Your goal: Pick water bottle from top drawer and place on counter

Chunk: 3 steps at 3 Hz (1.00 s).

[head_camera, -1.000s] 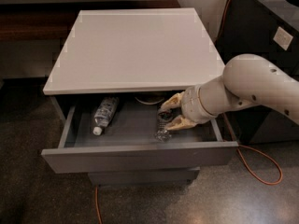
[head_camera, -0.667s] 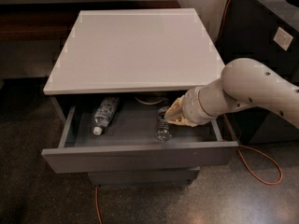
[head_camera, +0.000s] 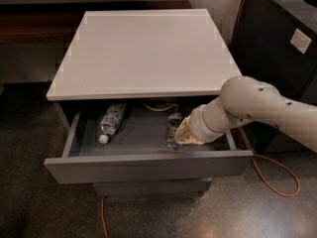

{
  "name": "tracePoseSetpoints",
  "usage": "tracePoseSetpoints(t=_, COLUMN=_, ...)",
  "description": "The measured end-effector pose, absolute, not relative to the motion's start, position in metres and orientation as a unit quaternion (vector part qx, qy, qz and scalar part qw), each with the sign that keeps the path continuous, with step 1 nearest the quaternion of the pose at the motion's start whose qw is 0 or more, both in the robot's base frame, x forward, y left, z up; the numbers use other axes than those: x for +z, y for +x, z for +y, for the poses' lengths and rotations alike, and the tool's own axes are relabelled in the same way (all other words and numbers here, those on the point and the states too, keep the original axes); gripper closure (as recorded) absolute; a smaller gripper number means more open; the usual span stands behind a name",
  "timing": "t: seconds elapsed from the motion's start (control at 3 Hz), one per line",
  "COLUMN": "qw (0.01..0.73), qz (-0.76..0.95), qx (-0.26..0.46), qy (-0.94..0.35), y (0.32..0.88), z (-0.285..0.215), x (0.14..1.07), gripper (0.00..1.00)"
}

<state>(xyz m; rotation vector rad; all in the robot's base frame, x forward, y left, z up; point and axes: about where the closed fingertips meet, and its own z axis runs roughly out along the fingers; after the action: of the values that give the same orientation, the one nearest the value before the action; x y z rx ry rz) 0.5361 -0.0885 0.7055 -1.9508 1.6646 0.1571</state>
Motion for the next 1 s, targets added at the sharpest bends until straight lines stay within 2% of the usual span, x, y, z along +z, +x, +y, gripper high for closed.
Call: tracePoseSetpoints(t=1.0, qw=0.217, qz=0.632, qx=0.065, qy=-0.741, y=0.511, z=-0.087, x=0.666, gripper=1.0)
